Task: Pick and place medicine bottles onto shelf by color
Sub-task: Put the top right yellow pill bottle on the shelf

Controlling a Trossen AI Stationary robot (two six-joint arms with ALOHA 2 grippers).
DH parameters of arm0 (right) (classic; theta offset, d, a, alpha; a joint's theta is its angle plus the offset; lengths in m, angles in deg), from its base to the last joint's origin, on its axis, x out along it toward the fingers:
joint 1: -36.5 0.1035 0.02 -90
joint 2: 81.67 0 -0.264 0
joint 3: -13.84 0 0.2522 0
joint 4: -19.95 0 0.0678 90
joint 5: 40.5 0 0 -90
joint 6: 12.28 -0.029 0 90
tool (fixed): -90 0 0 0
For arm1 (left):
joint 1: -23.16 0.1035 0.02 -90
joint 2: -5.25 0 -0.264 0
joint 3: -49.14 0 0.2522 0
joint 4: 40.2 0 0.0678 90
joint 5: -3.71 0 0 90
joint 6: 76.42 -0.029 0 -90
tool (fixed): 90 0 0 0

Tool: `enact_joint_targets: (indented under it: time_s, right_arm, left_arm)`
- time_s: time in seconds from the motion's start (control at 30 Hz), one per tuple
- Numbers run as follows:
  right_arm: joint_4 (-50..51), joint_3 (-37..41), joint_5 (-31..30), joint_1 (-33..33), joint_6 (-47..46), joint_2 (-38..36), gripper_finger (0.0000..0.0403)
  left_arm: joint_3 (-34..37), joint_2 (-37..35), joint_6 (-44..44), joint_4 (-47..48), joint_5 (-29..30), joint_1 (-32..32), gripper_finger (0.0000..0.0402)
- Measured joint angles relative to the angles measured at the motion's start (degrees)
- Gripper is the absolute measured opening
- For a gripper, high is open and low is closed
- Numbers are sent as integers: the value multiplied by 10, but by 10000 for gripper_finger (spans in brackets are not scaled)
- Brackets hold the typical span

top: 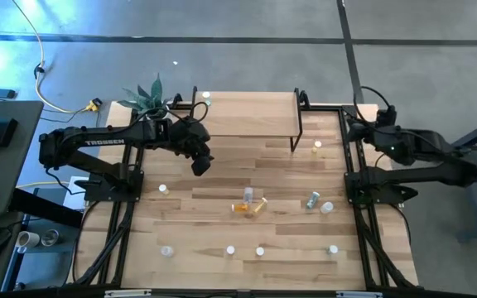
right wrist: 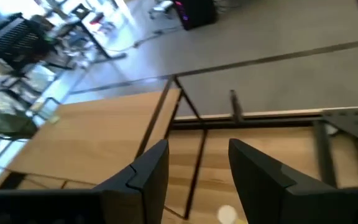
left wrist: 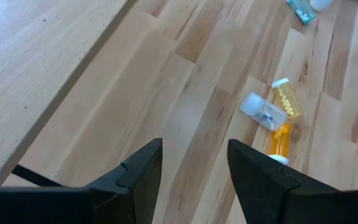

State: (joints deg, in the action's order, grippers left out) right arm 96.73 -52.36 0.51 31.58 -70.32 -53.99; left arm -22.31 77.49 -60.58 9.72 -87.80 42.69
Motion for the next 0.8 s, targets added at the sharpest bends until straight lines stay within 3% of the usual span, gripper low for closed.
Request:
enact_joint_targets:
  time_s: [0.3,0.8]
  right_arm:
    - [51,-72,79,-92,56,94,158]
    - [92,-72,349,-335,83,182,158]
  left_arm:
    - [0,0,0,0,0,0,170]
    - [0,0,5,0,0,0,170]
